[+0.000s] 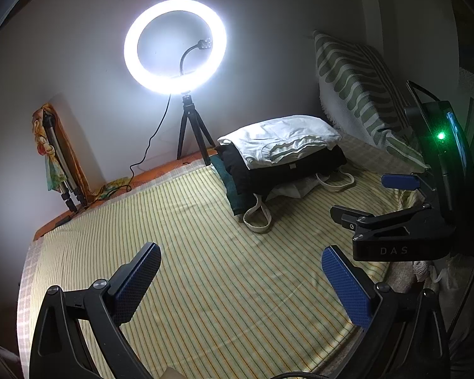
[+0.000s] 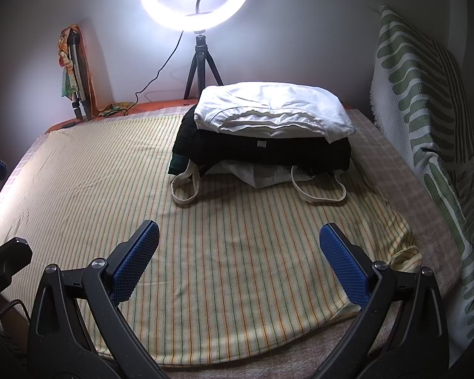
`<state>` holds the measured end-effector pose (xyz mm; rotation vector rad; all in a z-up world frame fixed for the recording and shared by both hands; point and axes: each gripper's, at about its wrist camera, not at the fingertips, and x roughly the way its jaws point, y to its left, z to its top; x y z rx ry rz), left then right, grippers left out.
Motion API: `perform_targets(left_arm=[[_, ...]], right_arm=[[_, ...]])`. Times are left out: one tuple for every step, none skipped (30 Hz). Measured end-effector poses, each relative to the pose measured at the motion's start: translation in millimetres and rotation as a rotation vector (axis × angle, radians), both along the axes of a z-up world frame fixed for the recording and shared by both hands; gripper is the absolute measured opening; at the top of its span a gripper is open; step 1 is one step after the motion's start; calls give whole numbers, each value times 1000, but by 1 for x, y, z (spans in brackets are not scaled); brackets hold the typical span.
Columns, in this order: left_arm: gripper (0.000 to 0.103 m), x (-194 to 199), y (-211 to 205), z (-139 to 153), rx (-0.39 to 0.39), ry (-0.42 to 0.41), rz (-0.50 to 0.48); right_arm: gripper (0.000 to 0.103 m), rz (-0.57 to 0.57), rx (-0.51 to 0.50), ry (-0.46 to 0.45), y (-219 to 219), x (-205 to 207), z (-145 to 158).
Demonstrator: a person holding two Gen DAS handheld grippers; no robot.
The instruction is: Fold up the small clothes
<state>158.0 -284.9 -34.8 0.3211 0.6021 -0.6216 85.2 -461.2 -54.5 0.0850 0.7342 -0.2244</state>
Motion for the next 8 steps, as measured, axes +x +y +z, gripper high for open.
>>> perform_targets(left_arm=[[103, 0, 0, 0, 4, -6, 1], [103, -1, -1, -1, 7, -11, 0], [103, -2, -1, -1, 10, -17, -2], [103, -3, -2, -1, 13, -23, -2], [103, -4, -2, 0, 15, -30, -3], [103, -5, -2, 0, 16, -34, -4], [103, -5, -3, 0, 17, -37, -4], [103, -5, -3, 0, 16, -37, -5]], right_arm=[[103, 0, 0, 0, 0, 0, 0], [103, 1, 0, 0, 0, 0, 0], [103, 1, 0, 0, 0, 0, 0], [103, 1, 0, 0, 0, 0, 0], [103, 1, 0, 0, 0, 0, 0], [103, 1, 0, 0, 0, 0, 0], [103, 1, 0, 0, 0, 0, 0], [103, 1, 0, 1, 0, 0, 0]])
